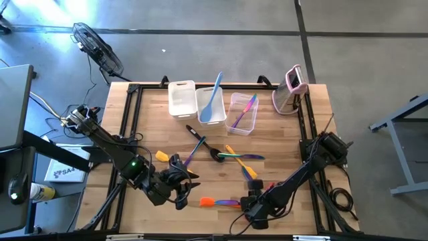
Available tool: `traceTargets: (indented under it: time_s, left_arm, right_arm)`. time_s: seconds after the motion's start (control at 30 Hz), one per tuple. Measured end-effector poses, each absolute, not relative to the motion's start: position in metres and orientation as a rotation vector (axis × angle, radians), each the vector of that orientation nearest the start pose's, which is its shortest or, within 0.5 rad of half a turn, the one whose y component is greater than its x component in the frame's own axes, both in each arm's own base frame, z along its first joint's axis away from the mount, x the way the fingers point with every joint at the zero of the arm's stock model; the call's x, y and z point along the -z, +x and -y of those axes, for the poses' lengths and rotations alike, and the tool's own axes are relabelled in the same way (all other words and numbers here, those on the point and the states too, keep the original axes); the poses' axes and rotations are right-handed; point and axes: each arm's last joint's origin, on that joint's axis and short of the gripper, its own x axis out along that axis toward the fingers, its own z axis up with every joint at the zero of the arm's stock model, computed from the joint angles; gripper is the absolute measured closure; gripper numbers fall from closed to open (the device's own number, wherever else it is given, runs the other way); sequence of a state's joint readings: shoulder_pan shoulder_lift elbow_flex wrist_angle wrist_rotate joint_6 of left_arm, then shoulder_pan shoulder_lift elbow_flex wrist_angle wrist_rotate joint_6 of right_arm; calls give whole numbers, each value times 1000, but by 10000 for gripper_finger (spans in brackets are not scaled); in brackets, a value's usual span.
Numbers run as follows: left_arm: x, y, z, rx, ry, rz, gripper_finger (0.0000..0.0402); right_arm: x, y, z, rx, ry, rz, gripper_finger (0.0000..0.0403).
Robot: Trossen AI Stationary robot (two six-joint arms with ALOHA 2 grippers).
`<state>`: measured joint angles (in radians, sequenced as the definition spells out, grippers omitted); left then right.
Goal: Pick & Place Kitchen Items
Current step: Put the purple table knife into the transparent bin
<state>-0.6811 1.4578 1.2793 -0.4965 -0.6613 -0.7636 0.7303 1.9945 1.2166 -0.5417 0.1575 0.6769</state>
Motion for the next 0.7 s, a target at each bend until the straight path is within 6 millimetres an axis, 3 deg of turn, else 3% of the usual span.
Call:
traceTargets:
  time_s: [0.33, 0.7]
  left_arm:
    - [-325, 254, 183, -179, -326, -496, 286]
    - [-325, 254, 183, -179, -326, -496, 286]
  right_arm:
    - [-120, 277, -243, -76, 15, -1297, 371]
    - [-120, 278, -241, -71, 26, -1305, 365]
